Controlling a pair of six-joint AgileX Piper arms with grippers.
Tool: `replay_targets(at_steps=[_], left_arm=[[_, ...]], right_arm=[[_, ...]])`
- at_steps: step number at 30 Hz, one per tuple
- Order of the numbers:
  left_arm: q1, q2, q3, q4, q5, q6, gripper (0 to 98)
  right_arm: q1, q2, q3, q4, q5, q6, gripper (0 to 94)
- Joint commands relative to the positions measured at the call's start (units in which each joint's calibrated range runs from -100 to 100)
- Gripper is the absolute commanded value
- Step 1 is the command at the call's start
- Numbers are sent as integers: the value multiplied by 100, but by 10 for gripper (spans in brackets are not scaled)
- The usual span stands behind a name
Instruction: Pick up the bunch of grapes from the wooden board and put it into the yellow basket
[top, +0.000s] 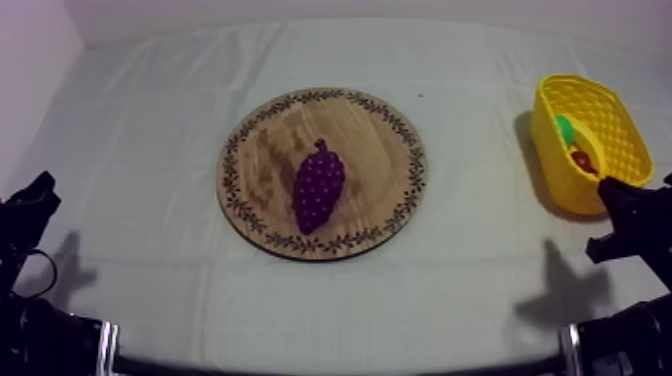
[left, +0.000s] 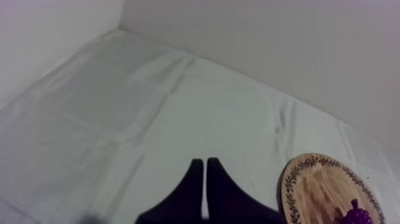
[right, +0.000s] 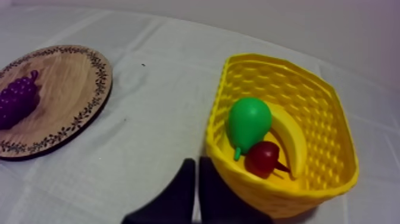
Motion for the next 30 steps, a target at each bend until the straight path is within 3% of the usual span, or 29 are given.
replay_targets(at_steps=[1,10,24,27,30], left_arm=[[2,2,-4,1,-1,-1,0],[2,2,-4,1,-1,-1,0],[2,2,-4,1,-1,-1,0],[2,2,-4,1,-1,-1,0],[2,2,-4,1,-1,-1,0]], right_arm=[[-2,-1,4,-2,-1,1,3],[-90,-1,4,-2,-1,18,3],[-1136,-1,-53,79,298,-315,3],[-1386,39,-115,292,431,-606,3],[-1616,392,-234,760,406,-1030,3]])
